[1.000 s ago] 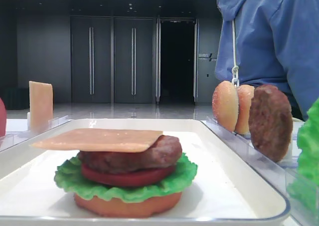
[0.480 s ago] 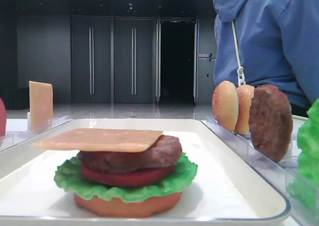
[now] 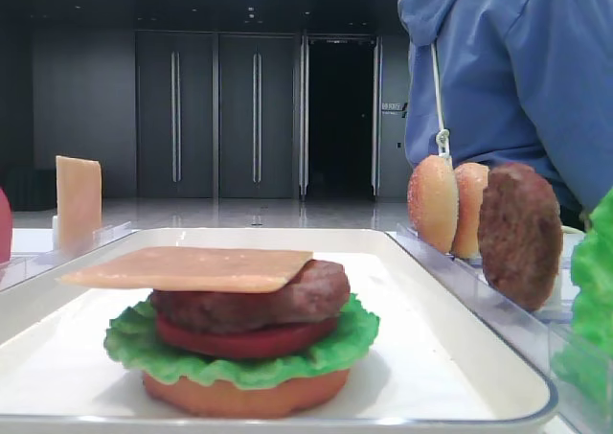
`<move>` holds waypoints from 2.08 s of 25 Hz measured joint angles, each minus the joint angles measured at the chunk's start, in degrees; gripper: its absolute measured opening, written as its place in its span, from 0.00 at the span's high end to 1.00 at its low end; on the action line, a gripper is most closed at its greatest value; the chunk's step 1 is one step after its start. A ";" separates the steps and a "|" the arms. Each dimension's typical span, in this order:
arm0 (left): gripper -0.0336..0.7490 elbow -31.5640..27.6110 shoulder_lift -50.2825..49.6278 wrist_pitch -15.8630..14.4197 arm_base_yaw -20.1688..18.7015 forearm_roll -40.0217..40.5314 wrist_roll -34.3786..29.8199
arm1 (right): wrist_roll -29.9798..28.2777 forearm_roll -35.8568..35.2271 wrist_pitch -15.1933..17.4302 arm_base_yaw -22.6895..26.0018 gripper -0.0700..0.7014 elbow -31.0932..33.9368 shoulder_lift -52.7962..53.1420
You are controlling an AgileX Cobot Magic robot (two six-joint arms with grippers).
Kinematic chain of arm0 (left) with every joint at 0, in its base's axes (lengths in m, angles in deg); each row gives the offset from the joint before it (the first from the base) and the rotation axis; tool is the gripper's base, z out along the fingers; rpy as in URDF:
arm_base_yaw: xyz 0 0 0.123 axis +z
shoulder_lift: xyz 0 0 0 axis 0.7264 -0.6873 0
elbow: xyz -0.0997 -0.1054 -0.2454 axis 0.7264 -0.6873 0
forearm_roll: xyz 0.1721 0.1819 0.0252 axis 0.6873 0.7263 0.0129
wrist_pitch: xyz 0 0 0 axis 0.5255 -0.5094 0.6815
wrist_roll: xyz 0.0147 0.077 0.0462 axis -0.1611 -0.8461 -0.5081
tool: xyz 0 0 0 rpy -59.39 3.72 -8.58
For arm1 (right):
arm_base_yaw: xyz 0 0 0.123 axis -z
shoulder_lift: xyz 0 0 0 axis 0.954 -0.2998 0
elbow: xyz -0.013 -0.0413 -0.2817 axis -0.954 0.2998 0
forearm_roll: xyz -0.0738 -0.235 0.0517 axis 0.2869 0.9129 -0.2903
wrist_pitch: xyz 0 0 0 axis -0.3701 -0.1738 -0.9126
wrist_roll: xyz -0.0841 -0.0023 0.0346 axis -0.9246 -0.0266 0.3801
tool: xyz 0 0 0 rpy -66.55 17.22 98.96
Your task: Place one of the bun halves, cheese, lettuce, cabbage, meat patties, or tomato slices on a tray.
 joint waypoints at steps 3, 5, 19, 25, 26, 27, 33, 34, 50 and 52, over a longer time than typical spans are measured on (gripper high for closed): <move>0.54 -4.16 5.31 0.18 0.00 -1.07 0.00 | 0.00 0.00 0.00 0.00 0.30 0.00 0.00; 0.54 -6.61 9.24 0.18 0.00 -1.94 -0.06 | 0.00 0.00 0.00 0.00 0.30 0.00 0.00; 0.54 -20.65 34.31 -0.02 0.00 -11.83 -7.18 | 0.00 0.00 0.00 0.00 0.30 0.00 0.00; 0.54 -26.52 43.79 -0.22 0.00 -13.15 -10.60 | 0.00 0.00 0.00 0.00 0.30 0.00 0.00; 0.54 -27.03 45.29 -0.27 0.00 -13.73 -11.16 | 0.00 0.00 0.00 0.00 0.30 0.00 0.00; 0.54 -27.53 46.71 -0.27 0.00 -13.73 -11.63 | 0.00 0.00 0.00 0.00 0.30 0.00 0.00; 0.54 -29.77 53.99 -0.12 0.00 -15.75 -14.36 | 0.00 0.00 0.00 0.00 0.30 0.00 0.00; 0.54 -30.35 55.14 -0.08 0.00 -15.79 -14.39 | 0.00 0.00 0.00 0.00 0.30 0.00 0.00; 0.54 -31.28 69.08 -0.03 0.00 -16.12 -14.81 | 0.00 0.00 0.00 0.00 0.30 0.00 0.00; 0.54 -31.28 70.65 -0.08 0.00 -16.17 -14.86 | 0.00 0.00 0.00 0.00 0.30 0.00 0.00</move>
